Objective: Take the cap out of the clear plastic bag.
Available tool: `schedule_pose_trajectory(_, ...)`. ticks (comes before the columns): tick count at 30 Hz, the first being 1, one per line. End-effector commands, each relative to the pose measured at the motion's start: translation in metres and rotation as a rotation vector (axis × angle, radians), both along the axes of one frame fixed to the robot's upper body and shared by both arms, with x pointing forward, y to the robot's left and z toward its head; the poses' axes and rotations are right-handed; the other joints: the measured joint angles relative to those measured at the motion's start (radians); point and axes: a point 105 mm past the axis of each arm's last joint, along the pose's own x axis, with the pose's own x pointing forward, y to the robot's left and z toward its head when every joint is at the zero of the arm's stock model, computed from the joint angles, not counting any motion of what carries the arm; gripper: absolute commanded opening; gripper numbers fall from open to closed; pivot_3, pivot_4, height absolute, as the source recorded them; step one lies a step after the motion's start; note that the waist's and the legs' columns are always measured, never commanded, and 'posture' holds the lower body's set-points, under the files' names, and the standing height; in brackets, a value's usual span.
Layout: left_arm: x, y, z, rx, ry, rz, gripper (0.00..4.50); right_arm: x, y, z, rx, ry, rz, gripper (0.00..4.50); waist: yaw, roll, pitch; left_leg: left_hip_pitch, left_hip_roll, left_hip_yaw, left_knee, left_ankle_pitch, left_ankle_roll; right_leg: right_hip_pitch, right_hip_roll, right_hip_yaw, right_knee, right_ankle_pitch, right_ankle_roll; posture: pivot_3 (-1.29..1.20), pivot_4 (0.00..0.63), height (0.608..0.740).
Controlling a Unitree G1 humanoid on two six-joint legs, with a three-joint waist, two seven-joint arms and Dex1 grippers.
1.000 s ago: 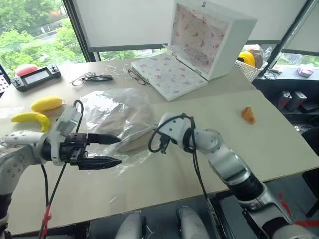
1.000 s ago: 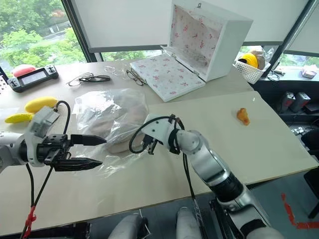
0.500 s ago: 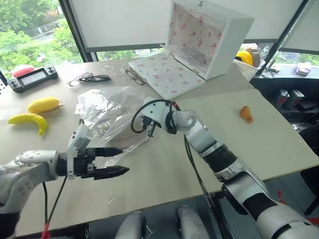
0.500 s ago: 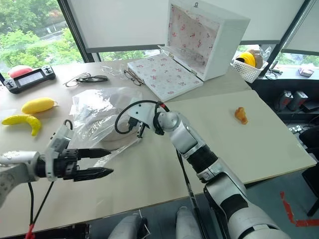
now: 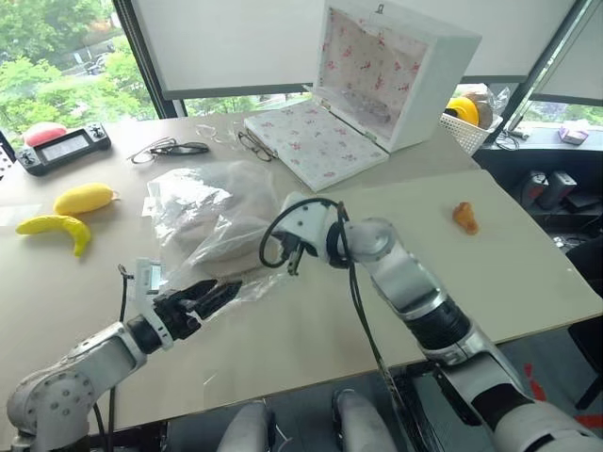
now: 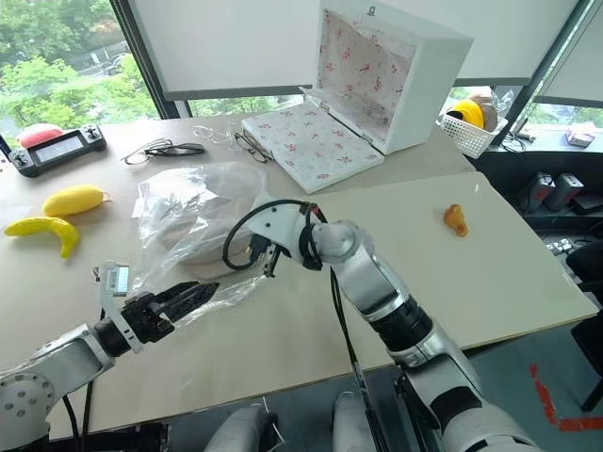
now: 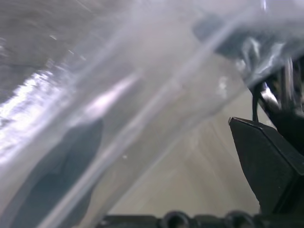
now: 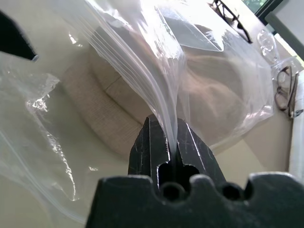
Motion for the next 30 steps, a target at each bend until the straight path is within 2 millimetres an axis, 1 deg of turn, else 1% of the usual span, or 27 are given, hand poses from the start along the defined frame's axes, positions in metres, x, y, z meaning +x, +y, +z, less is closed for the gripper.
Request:
schedule_pose_trajectory(1,0.004,0.011,-0.015,-0.006,0.109,0.12,4.5,0.008,0.006,0.017,0.023,-0.065,-0.024,0.02,0.0,0.0,0.0,0.001,0.0,0.0,0.0,0.0,0.0,0.001,0.0,0.0,0.0,0.0,0.0,0.0,0.15,0.74)
schedule_pose_trajectory(2,0.004,0.01,-0.022,0.001,0.148,0.143,4.5,0.011,0.009,0.022,0.031,-0.076,-0.025,0.02,0.0,0.0,0.0,0.001,0.0,0.0,0.0,0.0,0.0,0.001,0.0,0.0,0.0,0.0,0.0,0.0,0.15,0.74)
schedule_pose_trajectory(4,0.004,0.008,-0.029,0.011,0.191,0.168,4.5,0.013,0.012,0.027,0.041,-0.086,-0.027,0.02,0.001,0.0,0.0,0.001,0.0,0.001,0.0,0.0,0.0,0.0,0.0,0.001,0.0,0.0,0.0,0.0,0.15,0.74)
schedule_pose_trajectory(8,0.018,0.013,-0.037,0.025,0.231,0.3,4.5,0.019,0.018,0.05,0.082,-0.13,-0.031,0.02,0.004,0.0,-0.001,0.002,0.0,0.001,0.0,0.0,-0.001,0.001,0.0,0.0,0.0,0.0,0.0,0.0,0.15,0.74)
schedule_pose_trajectory(10,0.031,0.004,-0.036,-0.004,0.225,0.32,4.5,0.018,0.021,0.058,0.101,-0.144,-0.023,0.02,0.008,0.002,-0.002,0.003,0.0,0.001,0.0,0.0,-0.001,0.003,0.0,0.0,-0.001,0.0,-0.001,0.0,0.15,0.74)
schedule_pose_trajectory(12,0.045,-0.003,-0.03,-0.052,0.203,0.337,4.5,0.015,0.024,0.061,0.108,-0.148,-0.01,0.02,0.012,0.002,-0.003,0.004,0.0,0.001,0.0,0.0,-0.001,0.004,0.0,0.0,-0.001,0.0,-0.001,0.0,0.15,0.74)
schedule_pose_trajectory(14,0.055,-0.008,-0.024,-0.114,0.192,0.354,4.5,0.011,0.026,0.059,0.098,-0.146,0.012,0.02,0.018,0.002,-0.003,0.005,-0.001,0.001,0.0,0.0,-0.001,0.005,0.0,-0.001,-0.001,0.0,-0.001,0.0,0.15,0.74)
schedule_pose_trajectory(17,0.068,-0.009,-0.019,-0.193,0.194,0.402,4.5,0.004,0.025,0.048,0.065,-0.137,0.035,0.02,0.024,0.002,-0.003,0.004,-0.002,0.001,0.0,0.0,-0.001,0.005,0.0,-0.001,-0.002,0.0,-0.001,0.0,0.15,0.74)
schedule_pose_trajectory(21,0.083,-0.002,-0.02,-0.31,0.223,0.523,4.5,-0.005,0.019,0.028,0.024,-0.1,0.046,0.02,0.03,0.002,-0.003,0.003,-0.002,0.001,0.0,-0.001,-0.001,0.004,0.0,-0.001,-0.002,0.0,-0.001,0.0,0.15,0.74)
schedule_pose_trajectory(23,0.086,-0.004,-0.021,-0.335,0.242,0.543,4.5,-0.008,0.018,0.024,0.017,-0.091,0.045,0.02,0.031,0.002,-0.003,0.003,-0.002,0.001,0.0,0.0,-0.001,0.005,0.0,-0.001,-0.002,0.0,-0.001,0.0,0.15,0.74)
schedule_pose_trajectory(25,0.086,-0.011,-0.021,-0.31,0.245,0.518,4.5,-0.009,0.017,0.023,0.018,-0.087,0.042,0.02,0.027,0.002,-0.003,0.004,-0.002,0.001,0.0,0.0,-0.001,0.005,0.0,-0.001,-0.002,0.0,0.0,0.0,0.15,0.74)
schedule_pose_trajectory(30,0.083,-0.021,-0.023,-0.287,0.255,0.48,4.5,-0.007,0.015,0.022,0.021,-0.084,0.018,0.02,0.029,0.002,-0.003,0.004,-0.002,0.001,0.0,0.0,-0.001,0.005,0.0,-0.001,-0.003,0.0,0.0,0.0,0.15,0.74)
